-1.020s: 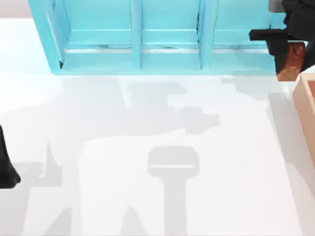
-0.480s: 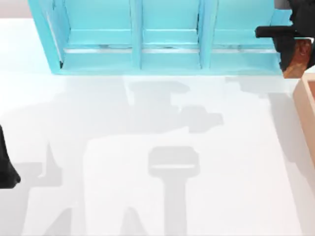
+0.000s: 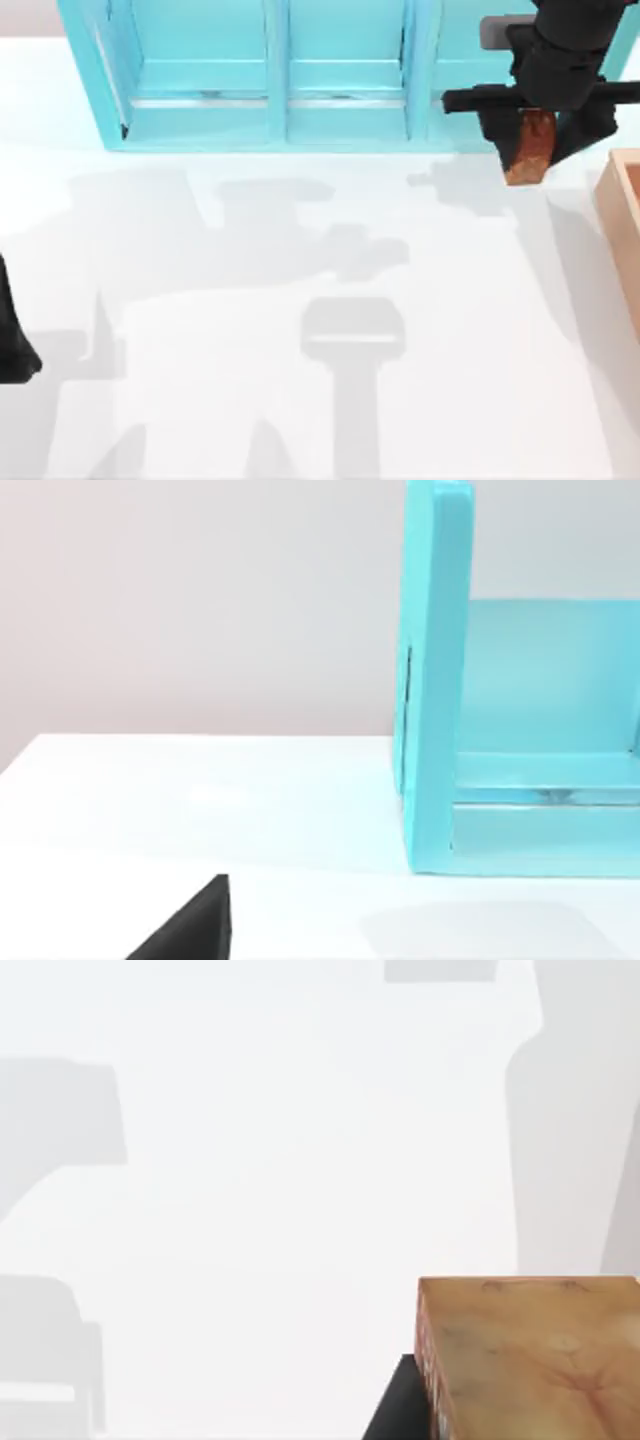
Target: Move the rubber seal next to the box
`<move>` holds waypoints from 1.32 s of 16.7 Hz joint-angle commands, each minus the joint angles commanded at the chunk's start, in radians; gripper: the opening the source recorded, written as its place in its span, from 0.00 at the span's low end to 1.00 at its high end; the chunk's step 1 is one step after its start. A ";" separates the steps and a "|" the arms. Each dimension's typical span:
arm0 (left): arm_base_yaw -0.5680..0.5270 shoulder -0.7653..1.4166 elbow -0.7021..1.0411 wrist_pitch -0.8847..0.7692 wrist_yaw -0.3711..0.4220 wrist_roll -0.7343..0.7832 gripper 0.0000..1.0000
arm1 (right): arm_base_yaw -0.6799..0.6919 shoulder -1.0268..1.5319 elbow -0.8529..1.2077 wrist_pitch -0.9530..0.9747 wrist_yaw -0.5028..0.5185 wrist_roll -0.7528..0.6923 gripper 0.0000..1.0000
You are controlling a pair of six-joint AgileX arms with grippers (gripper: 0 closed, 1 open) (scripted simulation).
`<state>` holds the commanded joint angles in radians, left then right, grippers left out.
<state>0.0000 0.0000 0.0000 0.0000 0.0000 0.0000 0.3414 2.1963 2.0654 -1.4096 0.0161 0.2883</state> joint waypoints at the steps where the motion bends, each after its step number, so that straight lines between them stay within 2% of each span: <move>1: 0.000 0.000 0.000 0.000 0.000 0.000 1.00 | 0.000 0.000 -0.022 0.016 0.003 0.004 0.00; 9: 0.000 0.000 0.000 0.000 0.000 0.000 1.00 | -0.139 -0.008 -0.162 0.128 -0.006 -0.074 0.00; 15: 0.000 0.000 0.000 0.000 0.000 0.000 1.00 | -0.158 -0.005 -0.178 0.144 -0.014 -0.085 0.00; 22: 0.000 0.000 0.000 0.000 0.000 0.000 1.00 | -0.158 -0.005 -0.178 0.144 -0.014 -0.085 0.53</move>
<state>0.0000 0.0000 0.0000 0.0000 0.0000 0.0000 0.1838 2.1911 1.8869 -1.2652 0.0017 0.2031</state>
